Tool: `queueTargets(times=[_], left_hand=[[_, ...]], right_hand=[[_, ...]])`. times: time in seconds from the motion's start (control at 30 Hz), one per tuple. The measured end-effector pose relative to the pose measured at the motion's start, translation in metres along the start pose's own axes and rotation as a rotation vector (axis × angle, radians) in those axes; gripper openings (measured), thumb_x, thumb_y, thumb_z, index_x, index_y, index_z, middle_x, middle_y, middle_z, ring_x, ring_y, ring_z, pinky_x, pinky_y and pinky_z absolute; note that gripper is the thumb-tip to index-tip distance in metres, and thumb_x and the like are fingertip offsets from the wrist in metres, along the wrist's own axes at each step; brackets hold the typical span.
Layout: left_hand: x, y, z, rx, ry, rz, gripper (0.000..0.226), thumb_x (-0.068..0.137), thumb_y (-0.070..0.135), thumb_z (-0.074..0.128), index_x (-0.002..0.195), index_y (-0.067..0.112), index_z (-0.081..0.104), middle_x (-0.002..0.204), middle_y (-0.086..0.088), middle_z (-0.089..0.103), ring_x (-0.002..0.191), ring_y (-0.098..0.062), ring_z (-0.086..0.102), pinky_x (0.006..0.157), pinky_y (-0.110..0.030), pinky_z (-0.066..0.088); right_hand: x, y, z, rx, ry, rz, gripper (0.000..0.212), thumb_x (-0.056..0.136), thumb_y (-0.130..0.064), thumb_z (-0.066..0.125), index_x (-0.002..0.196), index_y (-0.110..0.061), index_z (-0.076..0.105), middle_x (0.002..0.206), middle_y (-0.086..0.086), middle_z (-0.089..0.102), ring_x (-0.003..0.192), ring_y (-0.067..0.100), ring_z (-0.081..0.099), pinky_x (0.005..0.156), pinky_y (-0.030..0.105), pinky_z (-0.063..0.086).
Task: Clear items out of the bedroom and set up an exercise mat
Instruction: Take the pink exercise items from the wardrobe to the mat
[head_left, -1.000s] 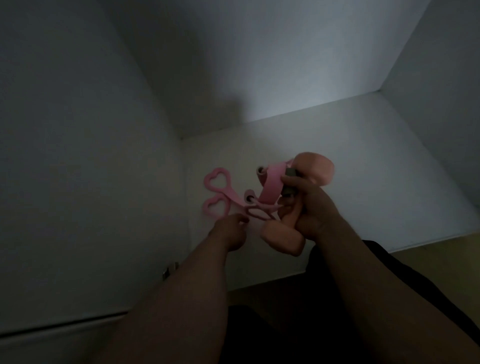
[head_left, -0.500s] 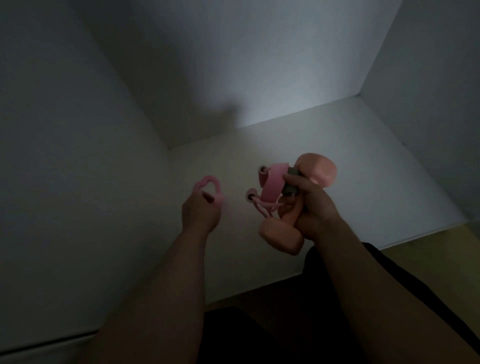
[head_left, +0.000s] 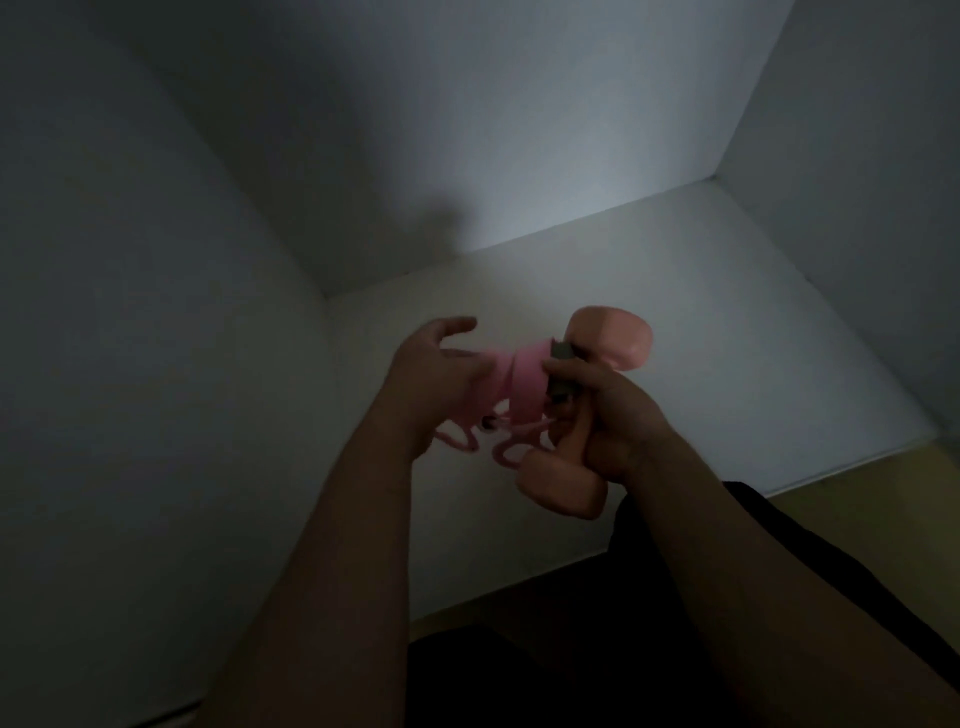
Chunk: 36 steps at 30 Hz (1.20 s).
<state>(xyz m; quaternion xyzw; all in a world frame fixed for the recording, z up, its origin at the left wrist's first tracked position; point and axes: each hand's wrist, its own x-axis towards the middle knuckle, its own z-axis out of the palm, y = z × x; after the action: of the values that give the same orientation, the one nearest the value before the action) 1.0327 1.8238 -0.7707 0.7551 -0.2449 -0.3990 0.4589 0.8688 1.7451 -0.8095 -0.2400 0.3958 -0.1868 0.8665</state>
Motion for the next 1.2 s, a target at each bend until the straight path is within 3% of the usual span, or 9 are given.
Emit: queueTargets(times=[0.07, 0.2, 0.3, 0.43, 0.63, 0.77, 0.87, 1.0, 1.2], left_hand=[[0.000, -0.002, 0.008, 0.044, -0.011, -0.048, 0.051, 0.074, 0.041, 0.079, 0.121, 0.027, 0.065, 0.107, -0.011, 0.070, 0.087, -0.025, 0.071, 0.058, -0.030, 0.055], [-0.006, -0.006, 0.018, 0.041, -0.029, -0.041, 0.042, 0.082, 0.022, 0.080, 0.121, 0.017, 0.065, 0.091, -0.016, 0.070, 0.066, -0.018, 0.067, 0.050, -0.024, 0.053], [-0.008, 0.001, 0.019, 0.008, -0.010, -0.040, 0.041, 0.083, 0.010, 0.078, 0.121, 0.013, 0.065, 0.089, -0.015, 0.070, 0.065, -0.016, 0.066, 0.051, -0.021, 0.051], [-0.013, 0.020, 0.017, -0.067, 0.061, -0.027, 0.037, 0.087, 0.008, 0.073, 0.122, 0.015, 0.062, 0.094, -0.012, 0.068, 0.070, -0.016, 0.067, 0.048, -0.018, 0.051], [-0.030, 0.071, 0.024, -0.347, 0.136, -0.075, 0.037, 0.088, 0.003, 0.071, 0.122, 0.010, 0.057, 0.089, -0.015, 0.068, 0.057, -0.016, 0.065, 0.045, -0.022, 0.050], [-0.059, 0.124, 0.030, -0.584, 0.102, -0.115, 0.025, 0.092, -0.002, 0.062, 0.113, 0.009, 0.054, 0.087, -0.012, 0.065, 0.058, -0.015, 0.066, 0.050, -0.026, 0.054], [-0.097, 0.173, 0.034, -0.708, 0.005, -0.199, 0.029, 0.095, 0.000, 0.056, 0.124, 0.002, 0.054, 0.097, -0.016, 0.065, 0.076, -0.022, 0.068, 0.058, -0.030, 0.058], [-0.151, 0.233, 0.033, -0.708, -0.045, -0.264, 0.044, 0.097, 0.006, 0.053, 0.140, -0.001, 0.049, 0.129, -0.023, 0.061, 0.105, -0.030, 0.063, 0.086, -0.045, 0.058], [-0.224, 0.305, 0.043, -0.834, -0.056, -0.232, 0.020, 0.101, 0.010, 0.046, 0.120, 0.007, 0.053, 0.108, -0.015, 0.066, 0.091, -0.026, 0.065, 0.066, -0.038, 0.060]], right_hand=[[0.003, 0.003, -0.001, -0.010, 0.001, 0.003, 0.012, 0.084, -0.011, 0.069, 0.093, -0.015, 0.062, 0.064, 0.005, 0.053, 0.048, 0.012, 0.042, 0.042, 0.020, 0.039], [0.001, 0.006, 0.002, -0.001, -0.057, 0.013, 0.041, 0.085, -0.010, 0.068, 0.125, -0.001, 0.063, 0.093, 0.022, 0.070, 0.064, 0.029, 0.067, 0.060, 0.037, 0.058], [-0.011, 0.001, 0.007, 0.023, -0.074, 0.001, 0.024, 0.097, -0.006, 0.055, 0.120, -0.002, 0.063, 0.070, 0.011, 0.069, 0.043, 0.015, 0.061, 0.043, 0.025, 0.052], [-0.027, -0.012, 0.010, 0.054, -0.030, 0.021, 0.007, 0.093, -0.006, 0.061, 0.096, -0.009, 0.066, 0.077, 0.010, 0.063, 0.037, 0.011, 0.053, 0.036, 0.020, 0.044], [-0.055, -0.035, -0.003, -0.046, 0.099, -0.027, 0.008, 0.086, -0.013, 0.069, 0.084, -0.020, 0.065, 0.062, -0.001, 0.056, 0.044, 0.009, 0.042, 0.042, 0.020, 0.031], [-0.101, -0.056, 0.004, -0.084, 0.187, -0.049, 0.011, 0.085, -0.009, 0.069, 0.091, -0.018, 0.068, 0.057, 0.000, 0.049, 0.043, 0.011, 0.039, 0.043, 0.021, 0.028], [-0.154, -0.081, 0.020, -0.023, 0.194, -0.047, 0.014, 0.085, -0.007, 0.068, 0.097, -0.014, 0.070, 0.060, 0.001, 0.049, 0.046, 0.012, 0.039, 0.044, 0.023, 0.029], [-0.218, -0.121, 0.034, 0.055, 0.205, -0.097, 0.023, 0.082, -0.007, 0.073, 0.104, -0.010, 0.070, 0.067, 0.002, 0.055, 0.052, 0.012, 0.047, 0.047, 0.025, 0.037], [-0.294, -0.158, 0.030, -0.101, 0.169, -0.081, 0.015, 0.081, -0.006, 0.073, 0.095, -0.008, 0.075, 0.072, 0.008, 0.060, 0.058, 0.017, 0.051, 0.054, 0.030, 0.036]])
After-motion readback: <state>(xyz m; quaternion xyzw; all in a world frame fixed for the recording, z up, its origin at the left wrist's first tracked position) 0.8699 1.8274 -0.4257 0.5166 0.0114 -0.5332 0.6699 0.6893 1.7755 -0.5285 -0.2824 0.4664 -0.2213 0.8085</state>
